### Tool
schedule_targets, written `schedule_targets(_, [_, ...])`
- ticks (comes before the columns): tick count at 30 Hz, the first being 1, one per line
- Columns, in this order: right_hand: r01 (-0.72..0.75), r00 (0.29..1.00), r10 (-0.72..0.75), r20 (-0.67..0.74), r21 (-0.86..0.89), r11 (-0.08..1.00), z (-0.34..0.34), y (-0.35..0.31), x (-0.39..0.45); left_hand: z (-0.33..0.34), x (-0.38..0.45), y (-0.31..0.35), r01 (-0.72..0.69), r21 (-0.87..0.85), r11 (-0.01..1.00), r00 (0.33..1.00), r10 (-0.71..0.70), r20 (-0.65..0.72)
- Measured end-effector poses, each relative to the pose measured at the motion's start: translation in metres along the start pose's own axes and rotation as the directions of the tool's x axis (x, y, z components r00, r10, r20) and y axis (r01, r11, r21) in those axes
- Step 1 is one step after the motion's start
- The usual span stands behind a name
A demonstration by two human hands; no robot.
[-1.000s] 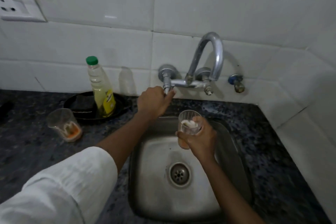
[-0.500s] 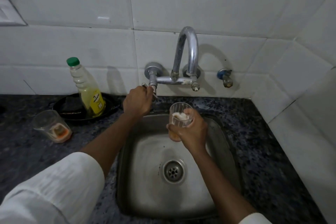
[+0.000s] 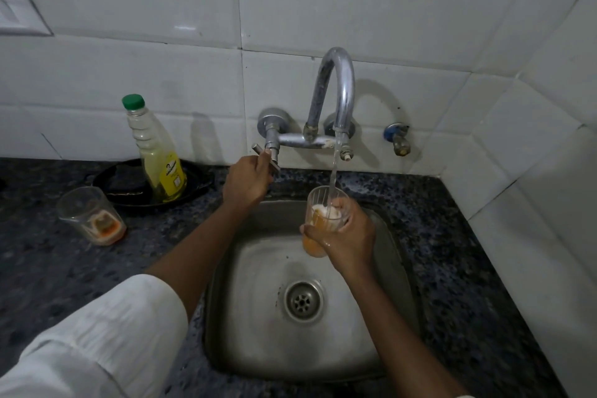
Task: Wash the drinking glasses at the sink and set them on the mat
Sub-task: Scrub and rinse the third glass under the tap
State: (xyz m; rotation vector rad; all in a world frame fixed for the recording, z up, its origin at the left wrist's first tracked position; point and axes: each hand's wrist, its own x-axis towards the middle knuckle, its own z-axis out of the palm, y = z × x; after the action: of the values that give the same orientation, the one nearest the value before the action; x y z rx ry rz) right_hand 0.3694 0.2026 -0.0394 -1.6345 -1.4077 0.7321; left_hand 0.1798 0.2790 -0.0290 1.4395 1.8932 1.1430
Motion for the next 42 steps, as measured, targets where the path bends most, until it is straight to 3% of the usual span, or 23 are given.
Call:
schedule_targets(6, [-0.011, 1.000, 0.012, -0.018, 0.035, 0.999, 0.001, 0.001, -0.004, 0.001, -0.010, 0.003, 0.062, -0.112, 0.992, 0.998, -0.061, 0.012])
schedule_targets(8, [-0.015, 1.000, 0.015, -0.017, 0.023, 1.000, 0.000, -0.002, -0.004, 0.009, -0.026, 0.002, 0.185, -0.221, 0.958, 0.982, -0.172, 0.078])
schedule_targets(9, [-0.021, 1.000, 0.021, -0.021, 0.021, 1.000, 0.000, -0.004, -0.004, 0.017, -0.039, 0.000, 0.308, -0.304, 0.902, 0.949, -0.268, 0.165])
schedule_targets(11, [-0.036, 0.998, 0.037, -0.044, 0.037, 0.999, 0.002, -0.008, -0.003, 0.033, -0.074, -0.002, 0.590, -0.417, 0.691, 0.796, -0.413, 0.443])
schedule_targets(13, [-0.065, 0.996, 0.068, -0.063, 0.057, 0.996, 0.007, -0.013, -0.006, 0.047, -0.101, -0.001, 0.765, -0.493, 0.413, 0.637, -0.381, 0.670])
schedule_targets(15, [-0.106, 0.993, 0.109, -0.044, 0.063, 0.992, 0.011, -0.017, -0.009, 0.059, -0.112, 0.000, 0.787, -0.589, 0.182, 0.616, -0.270, 0.740])
schedule_targets(18, [-0.092, 0.993, 0.094, 0.076, -0.034, 0.995, 0.003, -0.016, -0.009, 0.065, -0.108, 0.000, 0.733, -0.681, 0.009, 0.666, -0.218, 0.714])
schedule_targets(19, [-0.008, 0.997, 0.016, 0.070, -0.120, 0.993, -0.005, -0.014, -0.009, 0.064, -0.105, -0.002, 0.729, -0.685, -0.001, 0.667, -0.227, 0.710])
schedule_targets(21, [0.289, 0.954, -0.301, 0.001, -0.285, 0.914, -0.024, -0.010, -0.011, 0.061, -0.098, -0.007, 0.749, -0.662, 0.038, 0.646, -0.261, 0.717])
schedule_targets(23, [0.495, 0.867, -0.475, 0.150, -0.368, 0.787, -0.039, -0.009, -0.008, 0.057, -0.093, -0.010, 0.767, -0.633, 0.108, 0.634, -0.279, 0.721])
schedule_targets(25, [0.595, 0.792, -0.409, 0.452, -0.423, 0.684, -0.045, -0.011, 0.000, 0.055, -0.088, -0.011, 0.788, -0.592, 0.171, 0.615, -0.271, 0.740])
schedule_targets(27, [0.657, 0.721, -0.263, 0.641, -0.510, 0.555, -0.046, -0.018, 0.009, 0.053, -0.085, -0.010, 0.808, -0.535, 0.247, 0.588, -0.289, 0.755])
schedule_targets(29, [0.651, 0.731, -0.111, 0.673, -0.640, 0.409, -0.045, -0.031, 0.013, 0.053, -0.082, -0.010, 0.806, -0.482, 0.344, 0.583, -0.322, 0.746])
schedule_targets(31, [0.623, 0.770, -0.086, 0.633, -0.715, 0.318, -0.040, -0.040, 0.008, 0.054, -0.080, -0.008, 0.809, -0.462, 0.364, 0.576, -0.337, 0.745])
schedule_targets(35, [0.605, 0.776, -0.419, 0.471, -0.744, 0.284, -0.033, -0.038, -0.005, 0.057, -0.078, -0.012, 0.843, -0.483, 0.235, 0.536, -0.299, 0.789])
schedule_targets(37, [0.674, 0.713, -0.505, 0.486, -0.673, 0.304, -0.031, -0.028, -0.004, 0.058, -0.077, -0.017, 0.849, -0.489, 0.199, 0.528, -0.286, 0.800])
schedule_targets(40, [0.743, 0.647, -0.303, 0.700, -0.488, 0.458, -0.028, -0.019, 0.001, 0.061, -0.076, -0.019, 0.837, -0.461, 0.293, 0.537, -0.285, 0.794])
schedule_targets(42, [0.690, 0.656, -0.162, 0.737, -0.500, 0.523, -0.025, -0.012, 0.012, 0.064, -0.078, -0.021, 0.826, -0.441, 0.352, 0.545, -0.296, 0.785])
